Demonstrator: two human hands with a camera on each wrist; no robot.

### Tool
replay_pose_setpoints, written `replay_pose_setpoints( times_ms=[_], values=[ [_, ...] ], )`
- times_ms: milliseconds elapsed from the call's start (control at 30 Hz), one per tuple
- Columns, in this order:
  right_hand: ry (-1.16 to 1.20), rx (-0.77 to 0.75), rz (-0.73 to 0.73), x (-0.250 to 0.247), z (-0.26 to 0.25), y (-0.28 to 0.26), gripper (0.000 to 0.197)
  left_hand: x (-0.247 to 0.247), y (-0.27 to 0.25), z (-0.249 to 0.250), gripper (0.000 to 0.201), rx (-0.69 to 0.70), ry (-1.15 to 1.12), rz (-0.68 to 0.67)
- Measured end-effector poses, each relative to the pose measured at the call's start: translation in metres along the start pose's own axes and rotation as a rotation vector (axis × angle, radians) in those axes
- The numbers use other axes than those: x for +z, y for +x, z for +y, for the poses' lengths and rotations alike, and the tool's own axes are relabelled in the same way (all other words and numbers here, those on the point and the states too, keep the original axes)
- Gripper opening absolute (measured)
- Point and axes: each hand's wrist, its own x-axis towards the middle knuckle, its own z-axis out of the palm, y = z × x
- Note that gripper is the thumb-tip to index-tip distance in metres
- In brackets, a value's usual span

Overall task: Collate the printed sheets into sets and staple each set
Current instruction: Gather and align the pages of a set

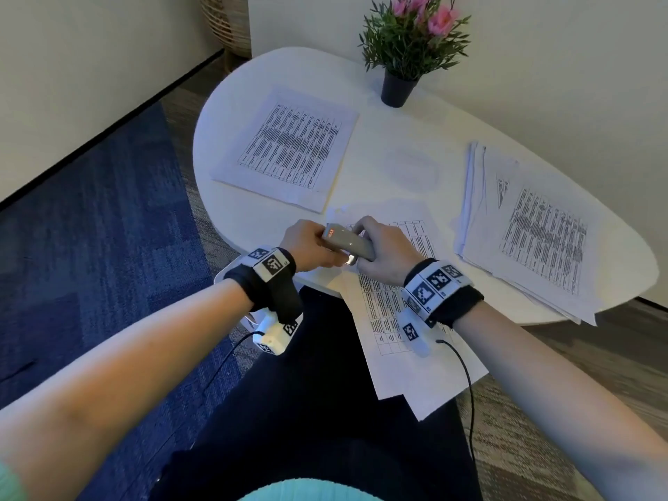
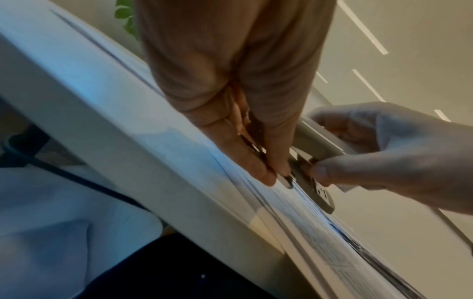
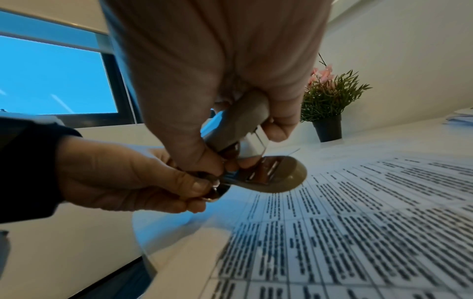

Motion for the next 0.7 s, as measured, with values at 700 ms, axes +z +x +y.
replay_pose_setpoints(
  times_ms=[700],
  values=[
    [-0.271,0.772,0.308,-0.075,0.134,-0.011,0.022,-0.055,-0.042,-0.115,0.03,-0.311,-0.174,0.19]
  ],
)
